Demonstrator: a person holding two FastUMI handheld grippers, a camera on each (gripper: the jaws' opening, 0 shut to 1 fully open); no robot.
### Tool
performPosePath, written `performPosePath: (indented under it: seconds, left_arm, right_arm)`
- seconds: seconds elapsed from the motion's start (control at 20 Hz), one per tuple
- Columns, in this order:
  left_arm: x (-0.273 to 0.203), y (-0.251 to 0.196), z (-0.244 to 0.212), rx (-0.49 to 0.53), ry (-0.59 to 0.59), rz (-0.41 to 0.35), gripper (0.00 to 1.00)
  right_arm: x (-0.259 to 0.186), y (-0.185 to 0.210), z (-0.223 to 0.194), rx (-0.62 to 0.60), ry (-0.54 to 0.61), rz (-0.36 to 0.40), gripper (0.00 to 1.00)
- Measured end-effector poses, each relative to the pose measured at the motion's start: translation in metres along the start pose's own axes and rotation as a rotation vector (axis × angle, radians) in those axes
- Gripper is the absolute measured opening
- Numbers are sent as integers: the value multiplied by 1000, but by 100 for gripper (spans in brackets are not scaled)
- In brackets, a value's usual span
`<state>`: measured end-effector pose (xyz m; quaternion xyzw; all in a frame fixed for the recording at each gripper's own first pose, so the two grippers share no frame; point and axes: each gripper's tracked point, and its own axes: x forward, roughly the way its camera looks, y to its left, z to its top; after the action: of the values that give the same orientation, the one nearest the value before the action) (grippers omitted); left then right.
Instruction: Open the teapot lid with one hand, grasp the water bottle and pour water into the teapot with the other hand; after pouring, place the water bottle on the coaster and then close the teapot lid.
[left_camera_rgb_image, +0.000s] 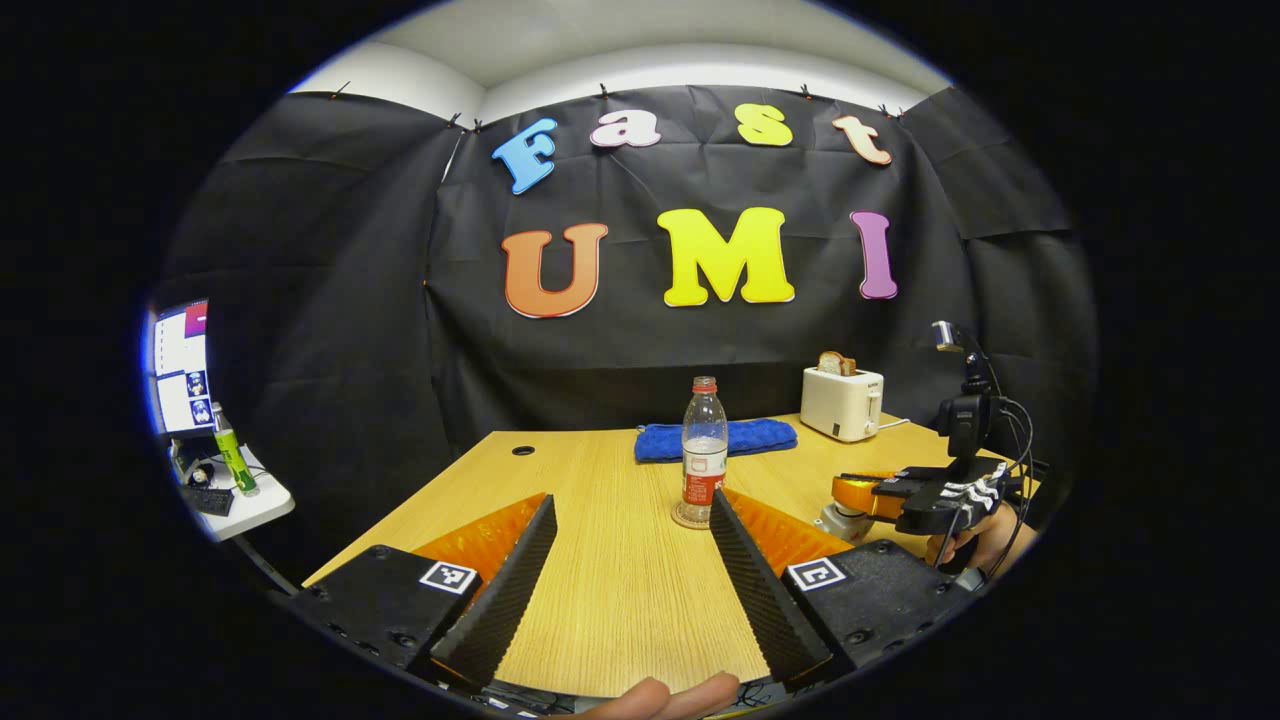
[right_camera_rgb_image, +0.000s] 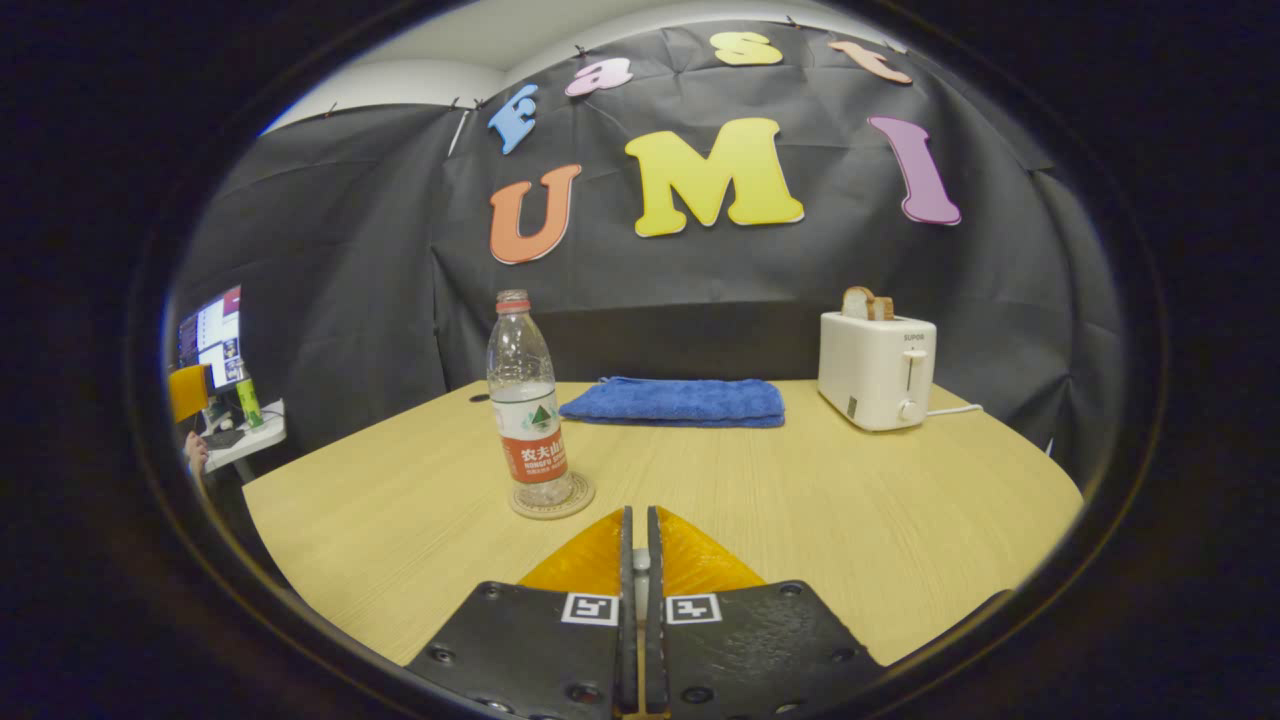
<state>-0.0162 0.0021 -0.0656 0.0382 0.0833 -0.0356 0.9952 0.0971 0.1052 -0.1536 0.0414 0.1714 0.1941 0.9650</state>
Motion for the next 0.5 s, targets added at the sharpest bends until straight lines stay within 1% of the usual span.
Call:
performPosePath:
  seconds: [0.05,0.15,0.35,0.4,0.45,0.5]
  left_arm:
    - [1,0,-2,0,5,0,97]
    - [4,2,-7,-1,19,4,97]
    - [6,6,-11,-32,38,8,97]
    - [7,7,-13,-36,40,9,97]
    - [7,8,-12,-37,39,11,97]
    - [6,7,-11,-38,37,9,97]
  right_arm:
    - [-1,-1,0,4,0,0,2]
    - [0,-4,1,7,-10,-14,6]
    - [-2,-8,4,35,-22,-20,9]
    - [-2,-8,4,39,-24,-20,15]
    - [-3,-8,5,40,-23,-22,15]
    - [-3,-10,5,39,-24,-24,13]
